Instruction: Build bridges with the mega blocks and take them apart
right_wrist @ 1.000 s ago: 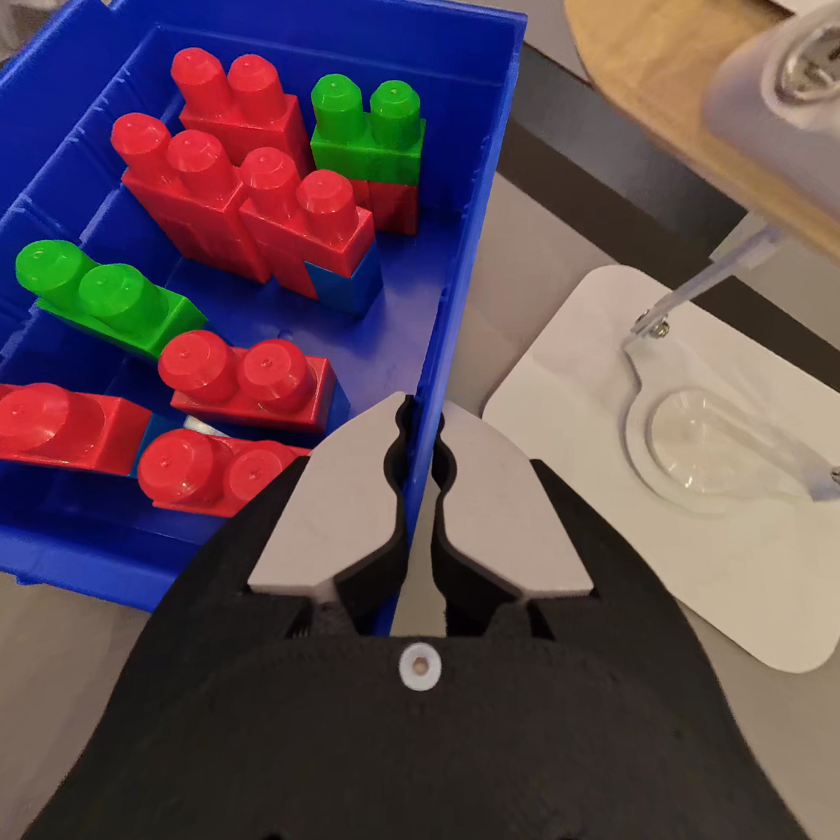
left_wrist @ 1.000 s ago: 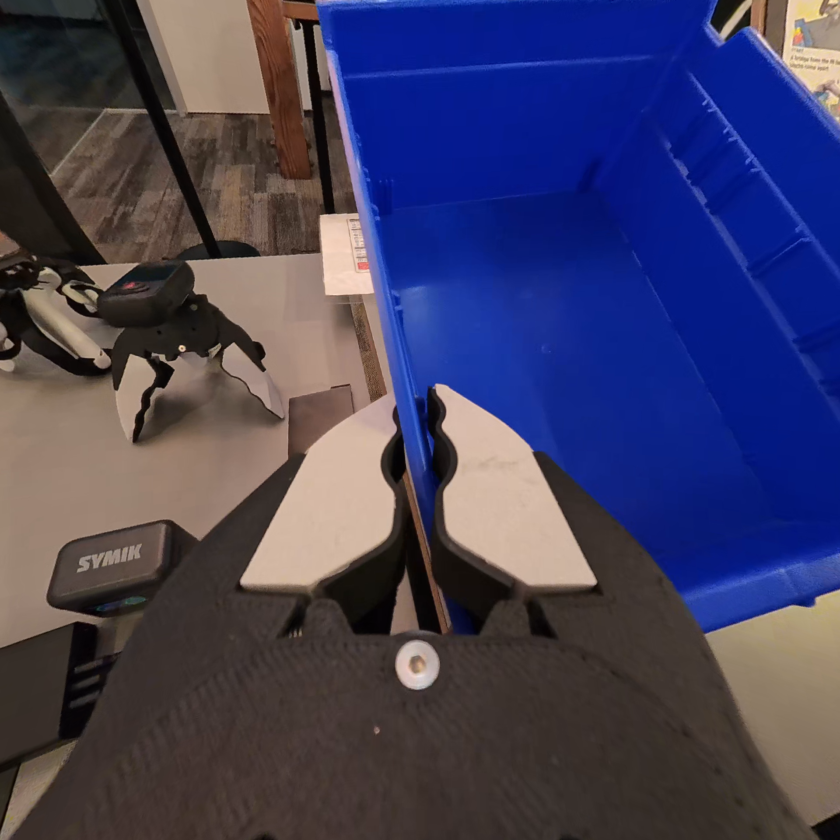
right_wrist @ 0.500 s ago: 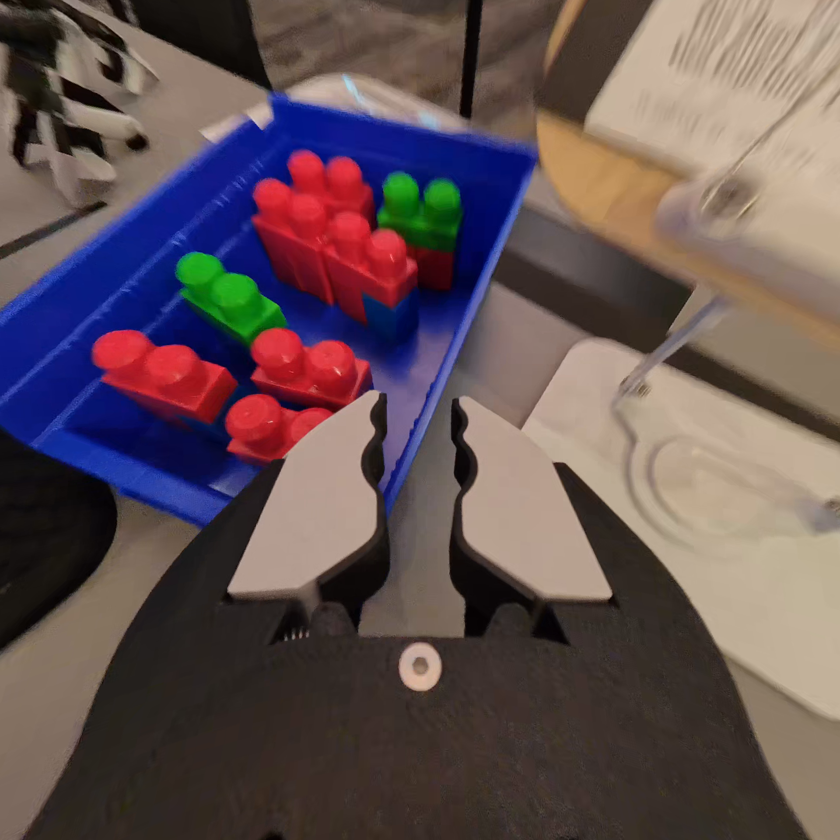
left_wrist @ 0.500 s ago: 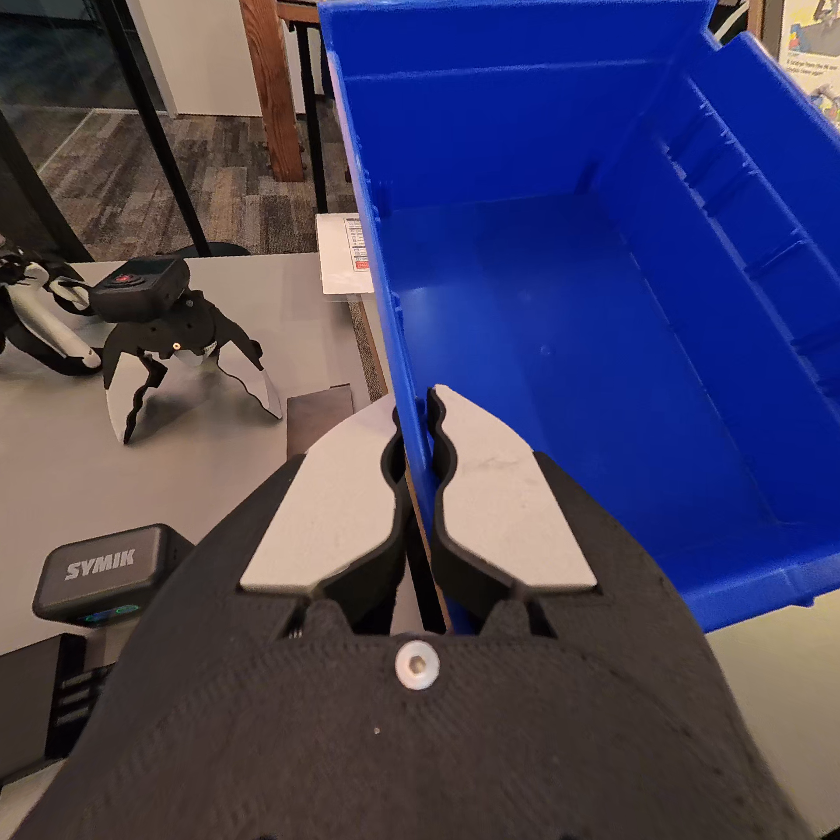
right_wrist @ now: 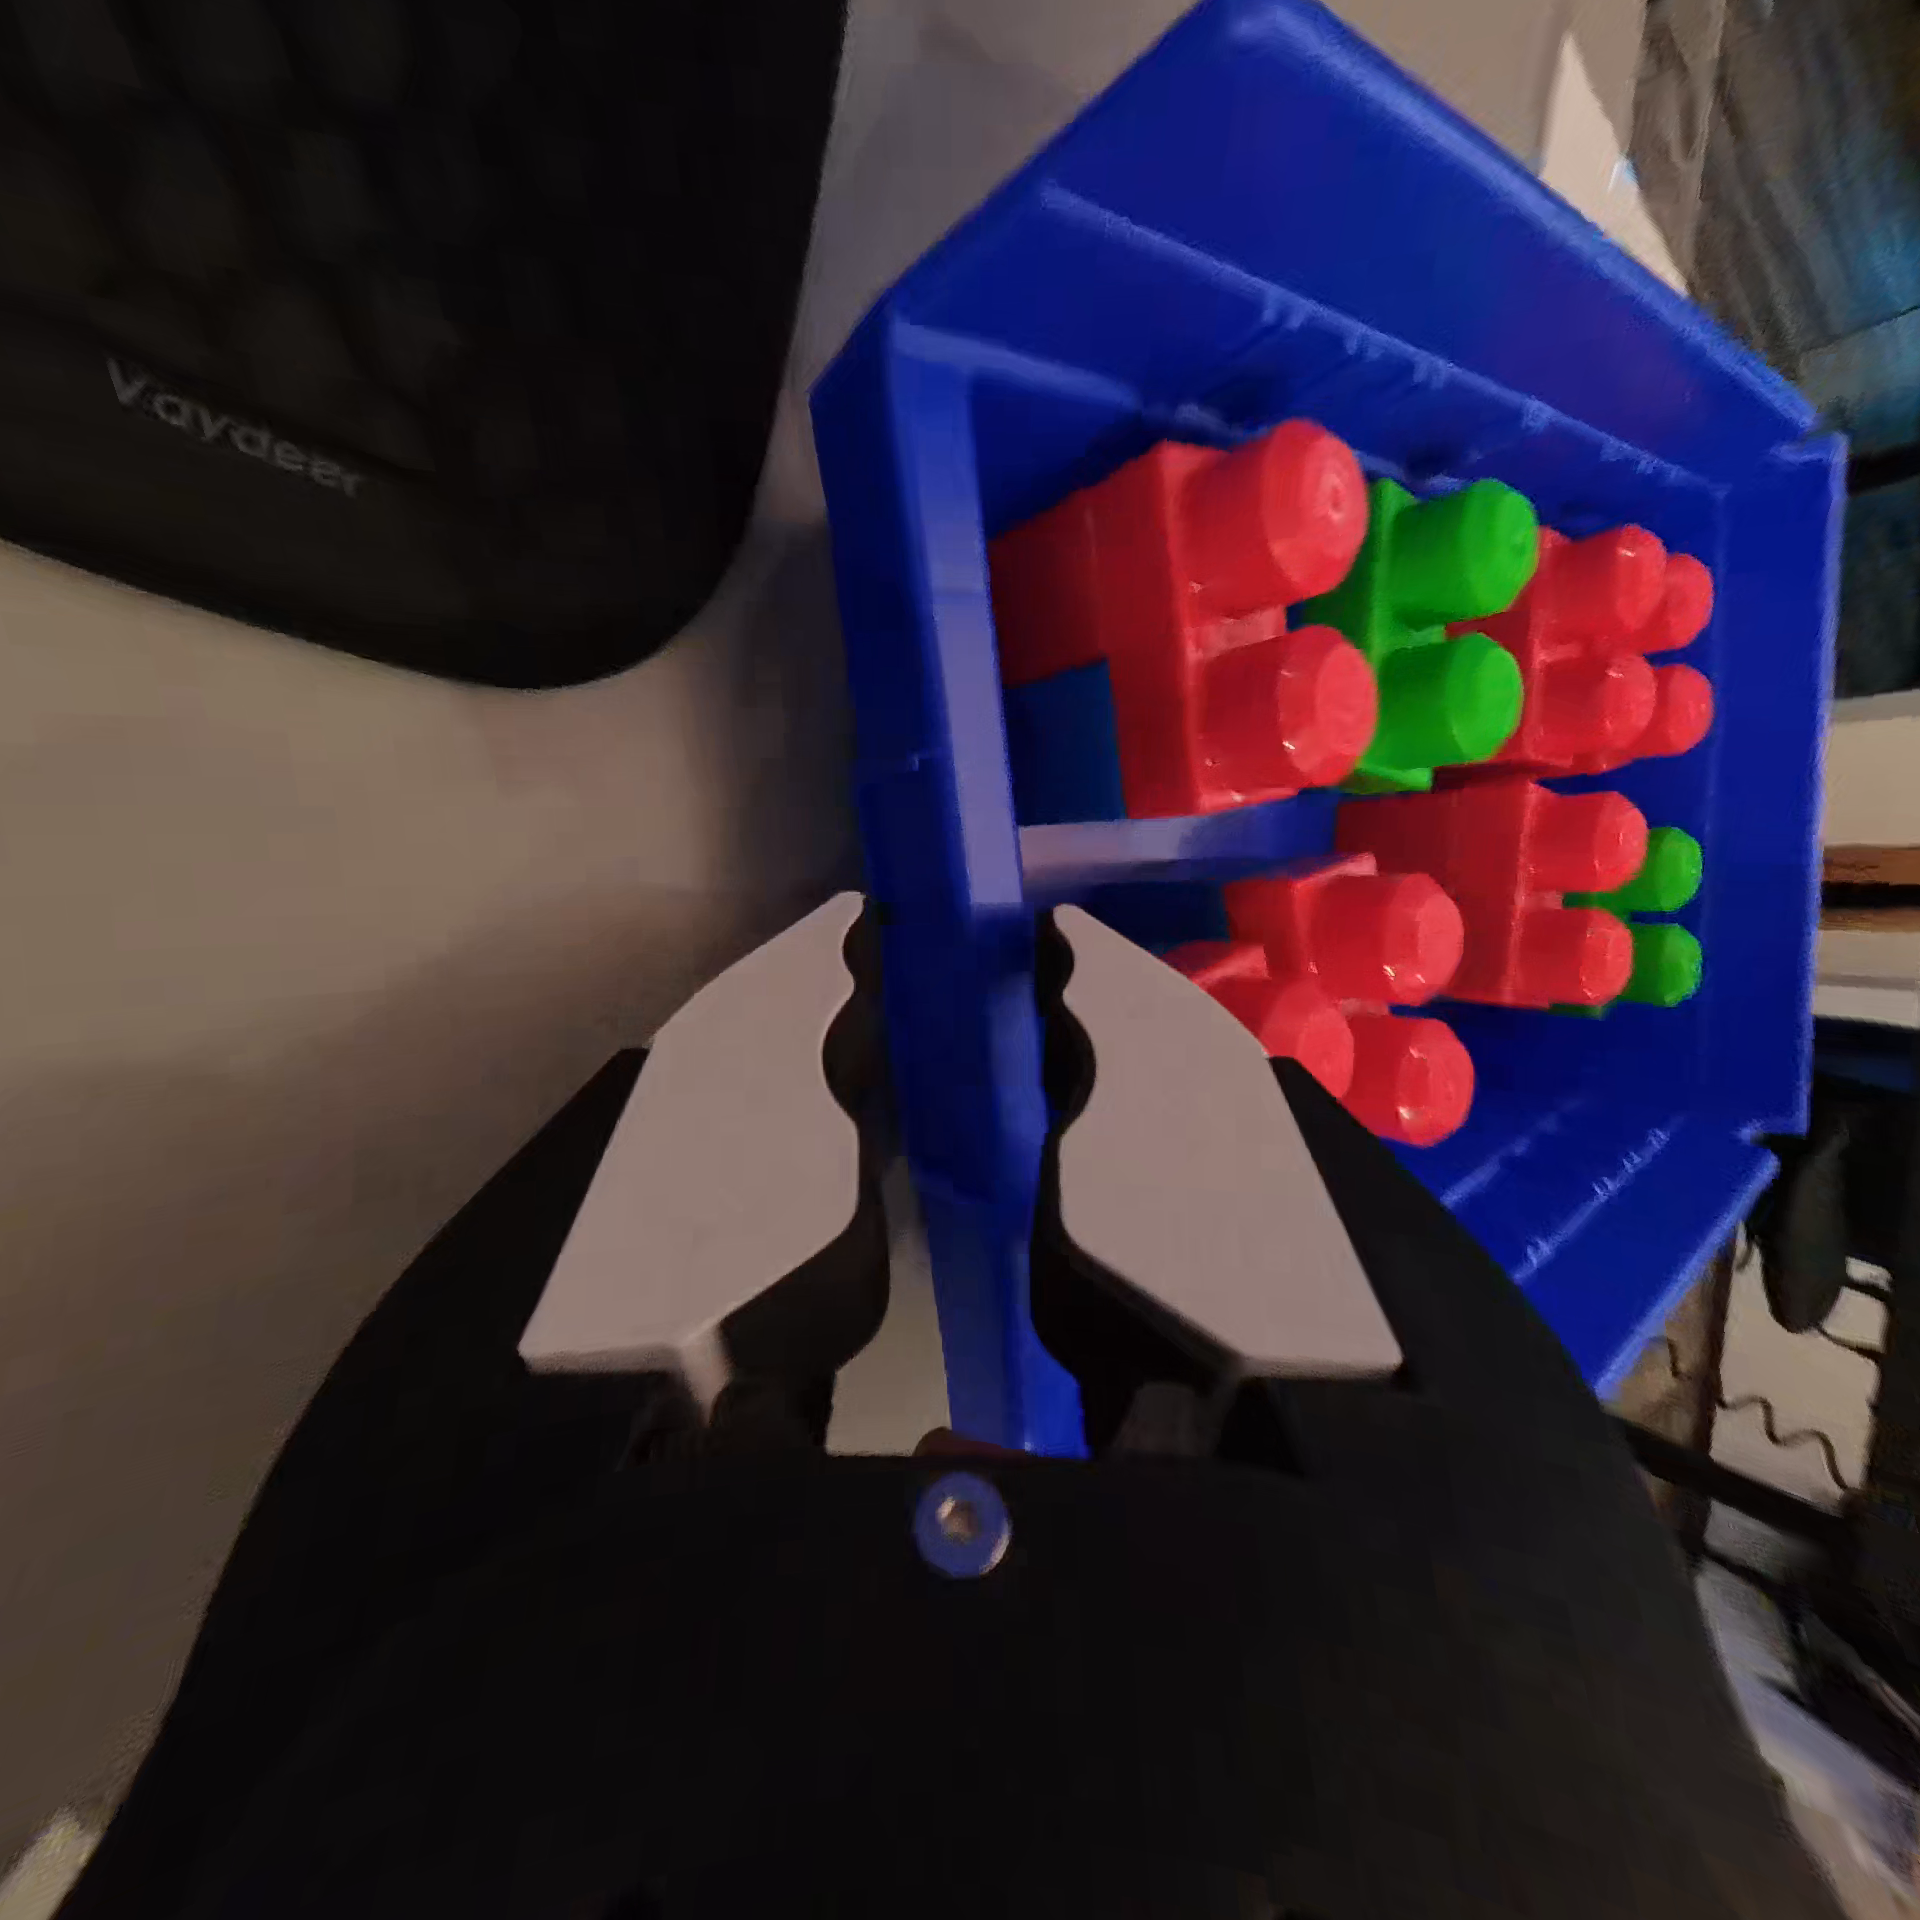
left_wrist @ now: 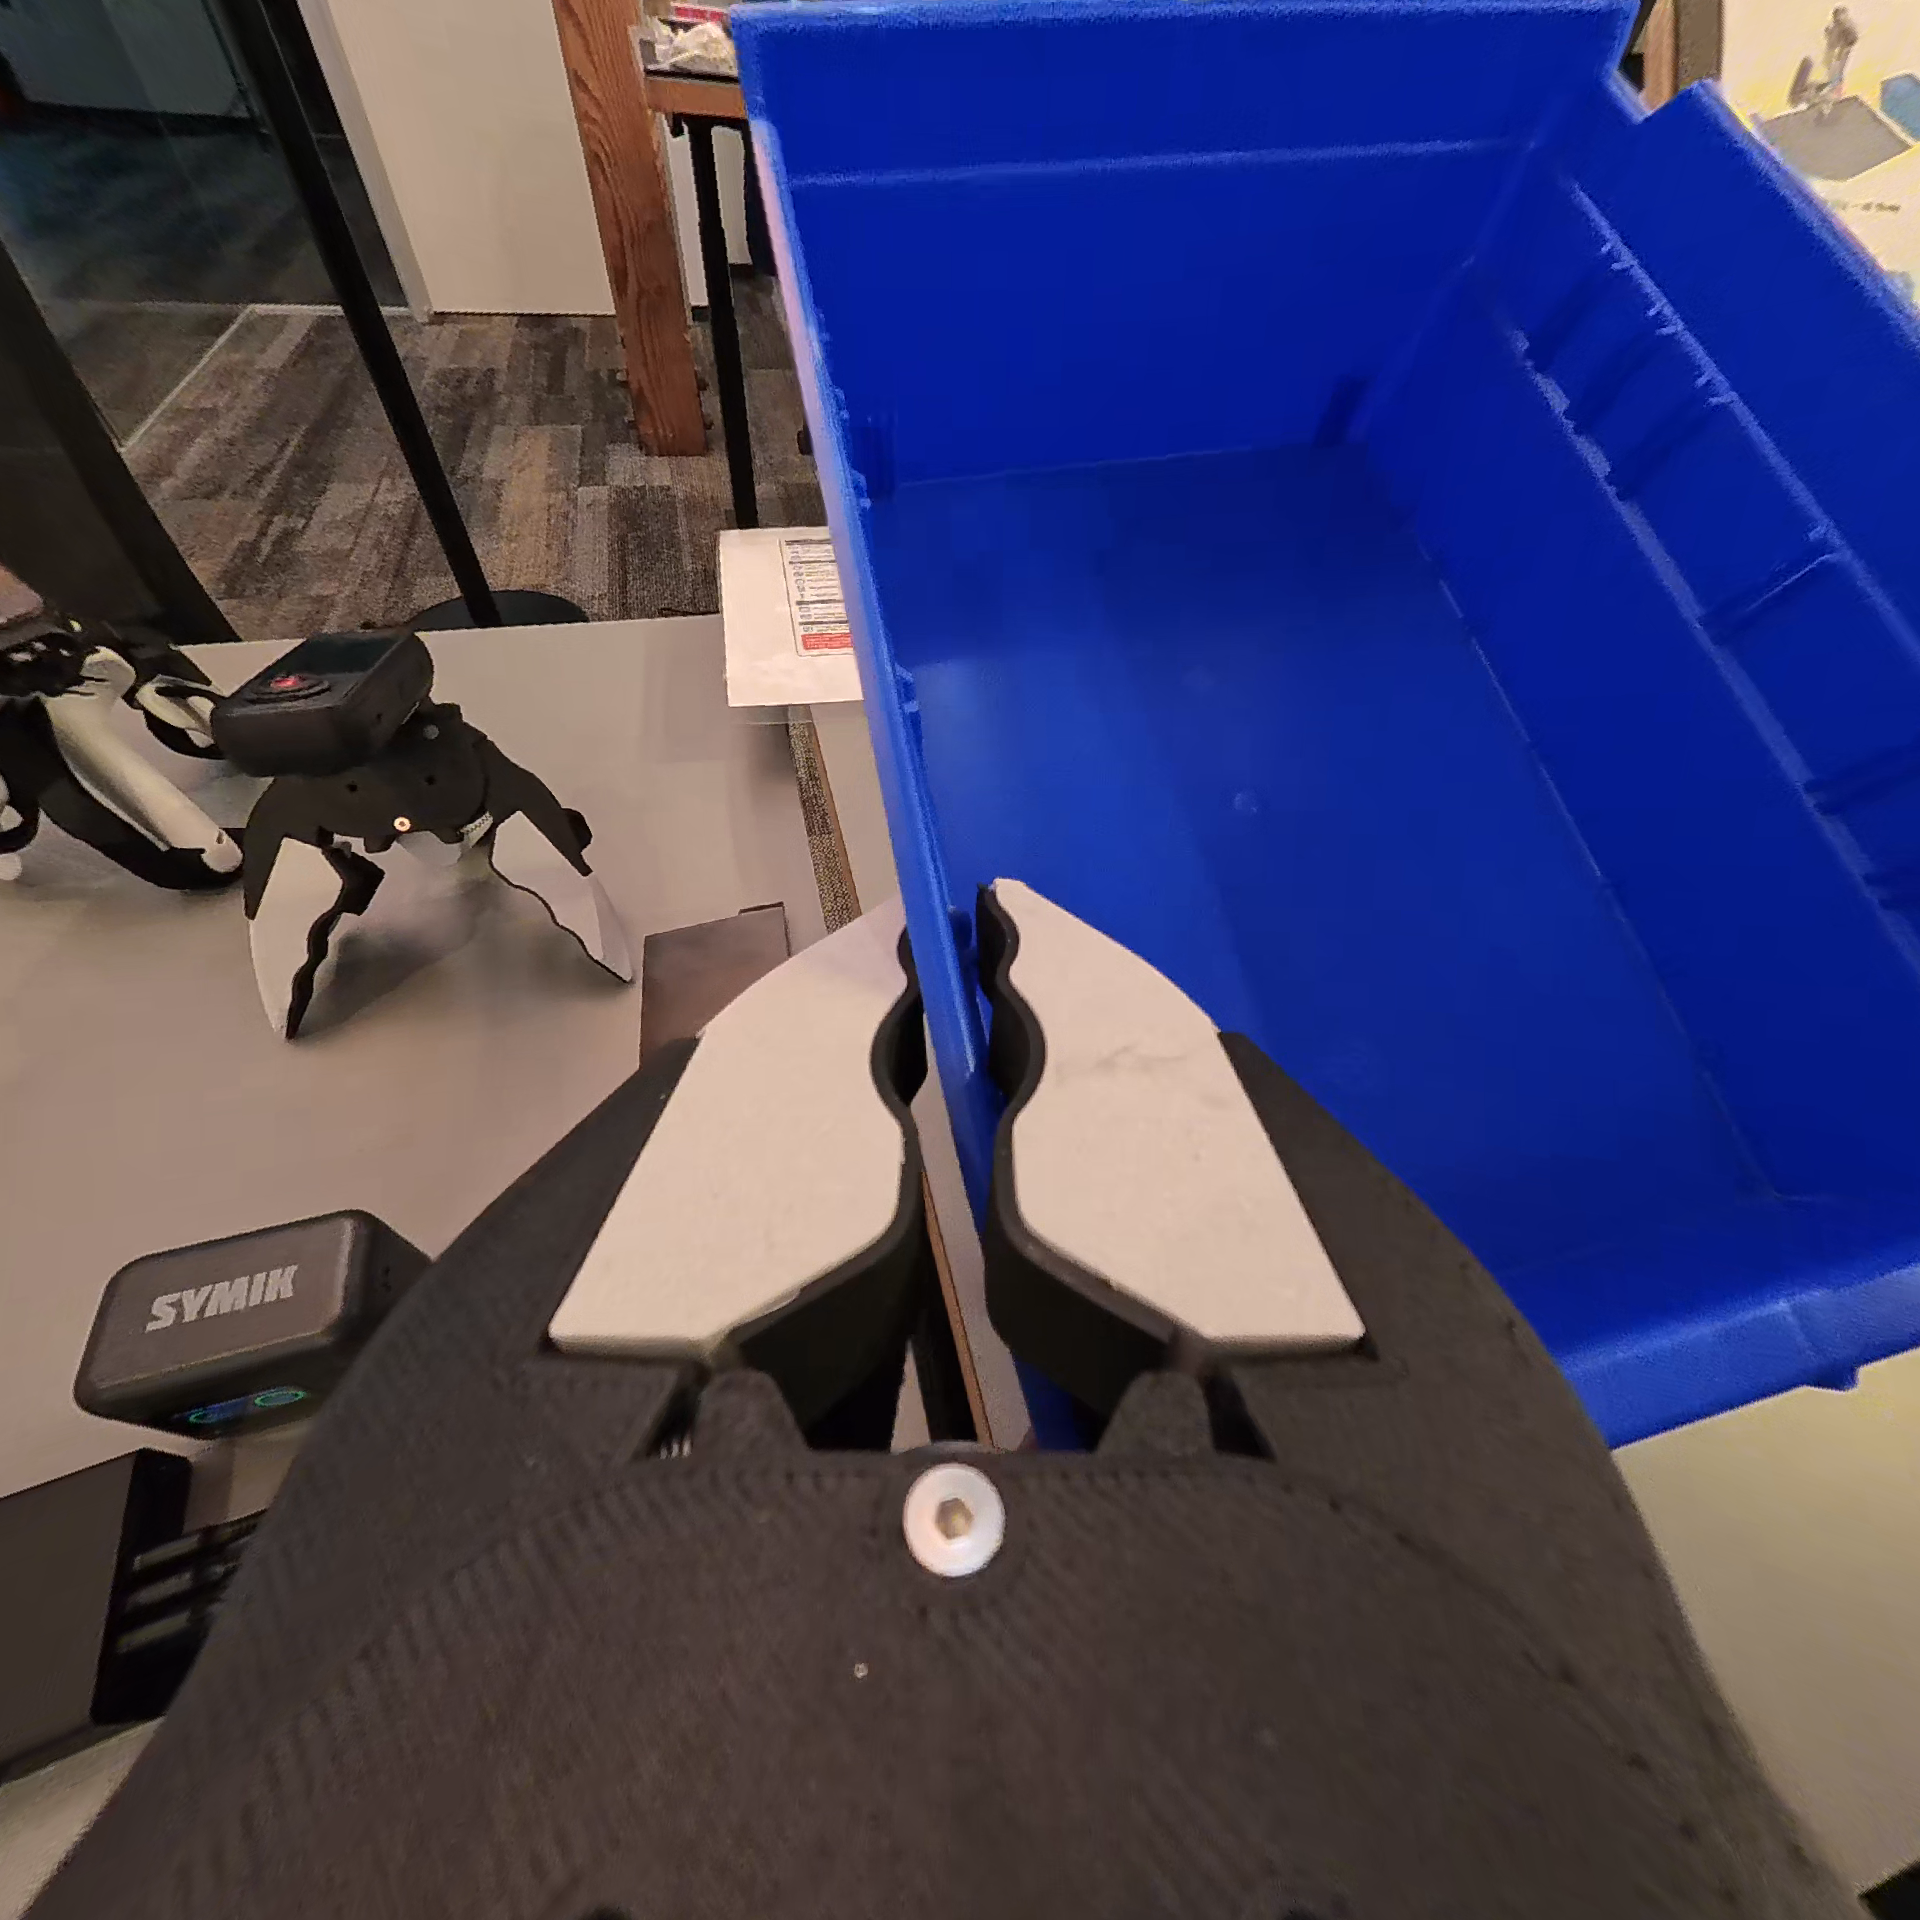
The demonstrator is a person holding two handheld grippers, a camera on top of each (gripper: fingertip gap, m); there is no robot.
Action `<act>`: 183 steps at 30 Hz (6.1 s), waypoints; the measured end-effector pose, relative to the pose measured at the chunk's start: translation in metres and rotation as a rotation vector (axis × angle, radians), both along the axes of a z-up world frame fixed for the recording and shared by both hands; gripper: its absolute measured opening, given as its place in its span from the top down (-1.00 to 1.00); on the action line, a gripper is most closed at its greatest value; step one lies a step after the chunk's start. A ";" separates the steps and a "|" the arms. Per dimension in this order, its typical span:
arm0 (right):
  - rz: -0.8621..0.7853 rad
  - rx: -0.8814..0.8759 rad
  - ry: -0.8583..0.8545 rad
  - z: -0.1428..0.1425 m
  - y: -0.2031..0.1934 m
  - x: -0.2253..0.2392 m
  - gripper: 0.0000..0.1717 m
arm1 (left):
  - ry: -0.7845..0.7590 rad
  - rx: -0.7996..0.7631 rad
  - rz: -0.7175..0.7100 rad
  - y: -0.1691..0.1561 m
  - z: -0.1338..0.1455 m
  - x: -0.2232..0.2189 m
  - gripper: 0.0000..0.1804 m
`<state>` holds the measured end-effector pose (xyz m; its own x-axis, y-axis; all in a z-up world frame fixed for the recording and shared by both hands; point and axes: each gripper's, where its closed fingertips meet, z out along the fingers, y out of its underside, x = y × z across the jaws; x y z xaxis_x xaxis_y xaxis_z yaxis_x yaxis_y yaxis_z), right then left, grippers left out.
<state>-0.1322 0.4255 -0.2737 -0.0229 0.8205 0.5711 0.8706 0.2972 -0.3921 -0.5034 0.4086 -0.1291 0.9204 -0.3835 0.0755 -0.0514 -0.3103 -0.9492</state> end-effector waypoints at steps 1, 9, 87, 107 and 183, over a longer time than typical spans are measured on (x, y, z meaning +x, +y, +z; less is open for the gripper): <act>0.010 -0.008 0.008 -0.002 0.001 -0.004 0.67 | -0.001 0.002 0.000 -0.001 0.001 0.001 0.93; -0.081 -0.032 0.050 -0.002 0.034 -0.039 0.68 | -0.020 0.012 -0.024 0.003 0.008 0.011 0.93; -1.051 -0.108 1.294 0.151 0.042 0.731 0.61 | -0.417 -0.187 -0.892 0.009 -0.048 0.848 0.14; -0.375 -0.045 0.830 0.209 0.020 0.289 0.69 | 0.202 0.087 0.010 0.113 -0.036 0.265 0.25; -0.248 -0.270 0.813 0.051 0.028 0.233 0.81 | 0.500 0.053 -0.792 0.063 -0.045 0.352 0.40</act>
<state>0.1004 0.4537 -0.2228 0.5017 0.8567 0.1199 0.3194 -0.0547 -0.9460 -0.1515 0.4715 -0.1744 0.3109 -0.9038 -0.2941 -0.6353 0.0325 -0.7715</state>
